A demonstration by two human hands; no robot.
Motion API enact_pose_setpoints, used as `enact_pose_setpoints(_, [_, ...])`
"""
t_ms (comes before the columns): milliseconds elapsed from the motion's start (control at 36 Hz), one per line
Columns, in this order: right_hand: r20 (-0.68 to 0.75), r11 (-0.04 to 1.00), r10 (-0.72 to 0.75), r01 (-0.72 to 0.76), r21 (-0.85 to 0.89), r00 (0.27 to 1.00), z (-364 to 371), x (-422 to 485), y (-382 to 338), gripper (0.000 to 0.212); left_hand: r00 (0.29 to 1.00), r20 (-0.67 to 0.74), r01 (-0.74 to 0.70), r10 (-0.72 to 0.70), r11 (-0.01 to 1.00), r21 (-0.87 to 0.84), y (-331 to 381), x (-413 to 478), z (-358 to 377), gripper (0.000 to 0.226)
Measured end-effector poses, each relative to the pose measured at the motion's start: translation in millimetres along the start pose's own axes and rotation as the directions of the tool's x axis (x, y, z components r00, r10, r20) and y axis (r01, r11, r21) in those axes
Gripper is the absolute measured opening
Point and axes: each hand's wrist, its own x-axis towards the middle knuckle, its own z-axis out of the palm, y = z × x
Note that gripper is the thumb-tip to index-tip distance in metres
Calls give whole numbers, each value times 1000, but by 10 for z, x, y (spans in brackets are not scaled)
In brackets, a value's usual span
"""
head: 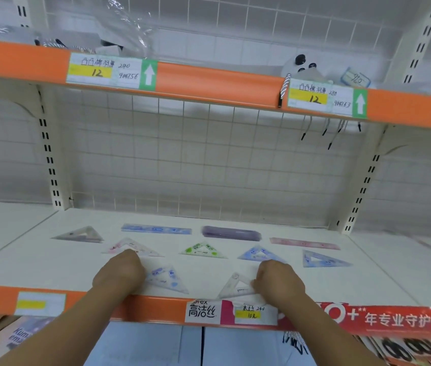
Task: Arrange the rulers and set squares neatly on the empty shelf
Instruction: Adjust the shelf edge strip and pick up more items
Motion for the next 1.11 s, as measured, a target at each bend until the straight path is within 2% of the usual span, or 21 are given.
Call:
enact_pose_setpoints(111, [-17,999,28,-27,45,999,-54,38,115,16,999,7,44,-45,991,122,-116,30,-95,36])
enact_pose_setpoints(250, [13,989,74,-75,124,997,-115,77,271,17,991,38,117,-125,979,165,-316,46,-111,45])
enact_pose_setpoints(361, [19,982,90,-92,166,996,-58,90,352,28,996,13,84,-88,978,191,-400,45,-82,41])
enact_pose_setpoints(556, [-30,997,29,-27,74,999,27,59,377,29,999,-27,30,-25,983,183,-409,-18,-29,32])
enact_pose_setpoints(667, [-25,992,1,2,127,1000,-15,118,304,34,999,-36,25,-19,986,167,-437,-43,-30,32])
enact_pose_setpoints(722, [10,980,-52,49,193,999,-24,126,220,39,999,-38,30,-24,986,166,-437,-53,-33,32])
enact_pose_setpoints(778, [77,962,-156,134,236,985,-24,114,137,23,999,-37,38,-32,986,161,-426,-64,-37,33])
enact_pose_setpoints(806, [123,956,-196,162,242,973,-21,102,95,28,999,-36,40,-35,986,159,-421,-69,-38,33])
enact_pose_setpoints(861, [199,950,-265,220,223,943,-19,82,20,57,999,-33,42,-38,987,158,-413,-78,-42,34])
enact_pose_setpoints(889, [227,945,-297,253,205,927,-15,72,-17,61,999,-33,41,-36,987,158,-411,-82,-44,34])
enact_pose_setpoints(972, [279,925,-375,337,174,884,-21,69,-85,53,999,-28,38,-34,986,160,-408,-85,-50,34])
enact_pose_setpoints(1111, [363,930,-364,315,188,858,-83,108,-71,50,999,-18,34,-32,985,168,-402,-75,-58,34])
